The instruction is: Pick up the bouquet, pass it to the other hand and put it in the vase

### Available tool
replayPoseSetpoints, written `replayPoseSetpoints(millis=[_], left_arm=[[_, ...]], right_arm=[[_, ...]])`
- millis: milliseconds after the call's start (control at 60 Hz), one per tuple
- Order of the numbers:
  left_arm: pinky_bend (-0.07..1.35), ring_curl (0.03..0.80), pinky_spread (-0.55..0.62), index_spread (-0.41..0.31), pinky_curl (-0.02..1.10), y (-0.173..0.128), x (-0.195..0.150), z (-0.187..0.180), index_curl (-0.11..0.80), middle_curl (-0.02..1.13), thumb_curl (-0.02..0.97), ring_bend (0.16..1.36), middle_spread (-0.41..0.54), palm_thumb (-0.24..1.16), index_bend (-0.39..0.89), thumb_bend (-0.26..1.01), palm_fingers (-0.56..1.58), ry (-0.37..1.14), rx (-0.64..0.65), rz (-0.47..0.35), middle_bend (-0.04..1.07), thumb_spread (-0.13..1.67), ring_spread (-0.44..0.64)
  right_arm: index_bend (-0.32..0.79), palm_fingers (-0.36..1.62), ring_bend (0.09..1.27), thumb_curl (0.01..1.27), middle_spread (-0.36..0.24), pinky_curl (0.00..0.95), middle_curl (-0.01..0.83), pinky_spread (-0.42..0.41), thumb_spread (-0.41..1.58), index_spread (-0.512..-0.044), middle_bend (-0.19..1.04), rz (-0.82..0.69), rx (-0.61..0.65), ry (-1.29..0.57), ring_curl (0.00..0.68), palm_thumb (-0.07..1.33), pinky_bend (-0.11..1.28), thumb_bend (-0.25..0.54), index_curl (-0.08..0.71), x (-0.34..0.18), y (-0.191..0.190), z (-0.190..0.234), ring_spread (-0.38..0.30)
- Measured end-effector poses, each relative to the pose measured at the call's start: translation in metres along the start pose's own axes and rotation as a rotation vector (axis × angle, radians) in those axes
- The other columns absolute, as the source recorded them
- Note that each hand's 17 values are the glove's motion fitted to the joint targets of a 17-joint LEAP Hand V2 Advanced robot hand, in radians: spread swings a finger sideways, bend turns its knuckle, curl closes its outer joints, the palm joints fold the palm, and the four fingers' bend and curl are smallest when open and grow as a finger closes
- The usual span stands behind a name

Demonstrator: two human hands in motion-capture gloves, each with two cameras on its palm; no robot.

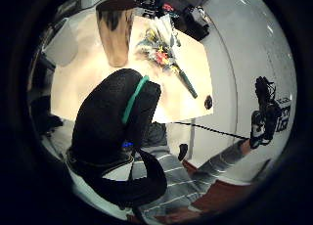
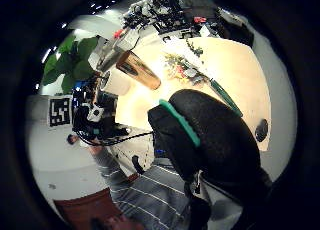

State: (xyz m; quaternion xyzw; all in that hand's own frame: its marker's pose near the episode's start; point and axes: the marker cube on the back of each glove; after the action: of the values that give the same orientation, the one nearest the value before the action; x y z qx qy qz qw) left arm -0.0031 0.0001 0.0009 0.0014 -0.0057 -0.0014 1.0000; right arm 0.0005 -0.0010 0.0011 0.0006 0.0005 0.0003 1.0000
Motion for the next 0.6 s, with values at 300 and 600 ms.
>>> replayPoseSetpoints(millis=[300, 600], left_arm=[[0.4, 0.229, 0.23, -0.021, 0.24, 0.011, -0.014, 0.001, 0.163, 0.21, 0.14, 0.54, 0.137, 0.17, 0.14, 0.03, 0.34, -0.015, -0.032, -0.017, 0.19, 1.03, 0.19], [0.39, 0.263, 0.24, -0.022, 0.3, 0.005, -0.002, 0.002, 0.223, 0.28, 0.209, 0.55, 0.137, 0.17, 0.14, -0.02, 0.32, 0.032, -0.014, 0.014, 0.19, 1.13, 0.2]], right_arm=[[0.13, 0.3, 0.47, 0.11, 0.011, 0.249, 0.204, 0.212, 1.1, -0.35, 0.22, -0.035, -0.001, -0.043, 0.219, 0.31, 0.48, 0.132, 0.132, 0.006, -0.003, 0.006, 0.064], [0.11, 0.29, 0.47, 0.16, 0.015, 0.299, 0.281, 0.226, 1.22, -0.359, 0.21, 0.019, -0.001, -0.058, 0.264, 0.32, 0.49, 0.048, 0.177, 0.01, -0.01, 0.004, 0.068]])
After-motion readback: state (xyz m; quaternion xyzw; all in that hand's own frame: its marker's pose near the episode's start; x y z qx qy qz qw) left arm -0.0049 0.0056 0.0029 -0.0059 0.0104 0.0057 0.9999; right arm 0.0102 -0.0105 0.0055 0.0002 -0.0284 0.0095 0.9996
